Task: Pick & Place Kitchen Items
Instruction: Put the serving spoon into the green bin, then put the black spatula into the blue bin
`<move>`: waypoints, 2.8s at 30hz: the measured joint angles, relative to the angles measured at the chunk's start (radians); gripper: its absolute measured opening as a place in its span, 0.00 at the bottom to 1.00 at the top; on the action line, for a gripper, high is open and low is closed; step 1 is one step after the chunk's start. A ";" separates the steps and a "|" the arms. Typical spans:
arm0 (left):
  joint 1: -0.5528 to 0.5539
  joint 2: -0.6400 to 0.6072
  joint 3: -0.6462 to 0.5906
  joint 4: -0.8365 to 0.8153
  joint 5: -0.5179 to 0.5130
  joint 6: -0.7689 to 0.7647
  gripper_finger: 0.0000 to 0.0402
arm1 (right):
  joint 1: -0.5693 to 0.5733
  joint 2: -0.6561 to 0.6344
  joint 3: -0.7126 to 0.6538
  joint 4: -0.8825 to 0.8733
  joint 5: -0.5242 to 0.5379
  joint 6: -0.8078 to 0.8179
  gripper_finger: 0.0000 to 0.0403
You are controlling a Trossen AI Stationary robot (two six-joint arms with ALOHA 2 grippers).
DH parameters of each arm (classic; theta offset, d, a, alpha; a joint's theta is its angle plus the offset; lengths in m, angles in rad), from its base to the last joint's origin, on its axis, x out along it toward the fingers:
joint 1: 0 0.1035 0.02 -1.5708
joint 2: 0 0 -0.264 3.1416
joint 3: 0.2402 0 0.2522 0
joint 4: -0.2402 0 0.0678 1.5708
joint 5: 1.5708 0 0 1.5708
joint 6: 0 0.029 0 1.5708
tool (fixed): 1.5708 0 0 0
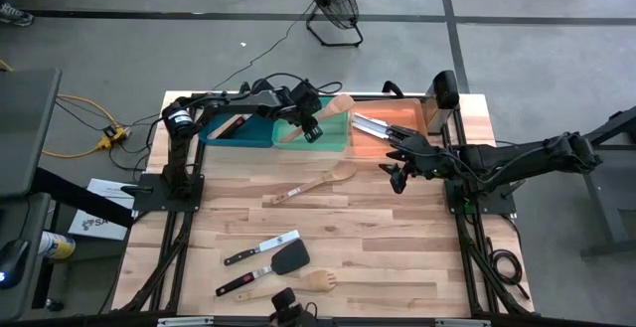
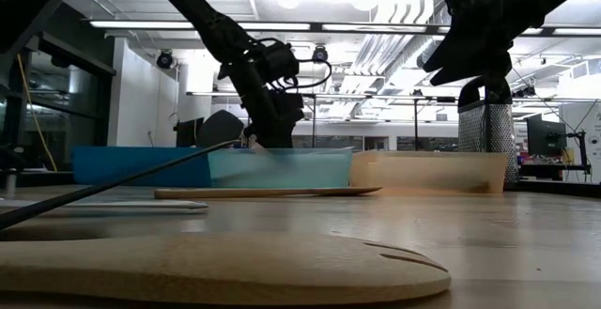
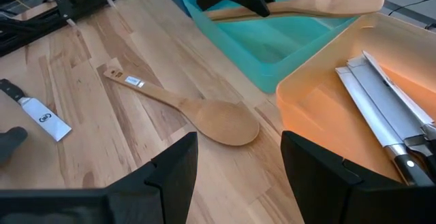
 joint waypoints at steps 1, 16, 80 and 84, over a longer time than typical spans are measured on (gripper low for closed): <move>0.000 0.001 -0.001 -0.010 -0.001 -0.005 0.32 | 0.000 0.000 0.000 0.000 0.000 0.000 0.50; -0.002 0.004 0.166 -0.231 -0.004 -0.025 0.42 | 0.000 0.000 0.000 0.000 -0.031 0.000 0.50; -0.682 -0.384 -0.058 -0.512 -0.205 -0.606 0.00 | 0.000 -0.001 0.000 -0.234 -0.258 -0.024 0.50; -0.737 -0.554 -0.238 -0.281 -0.179 -0.559 0.00 | 0.000 -0.001 0.000 -0.220 -0.253 -0.027 0.50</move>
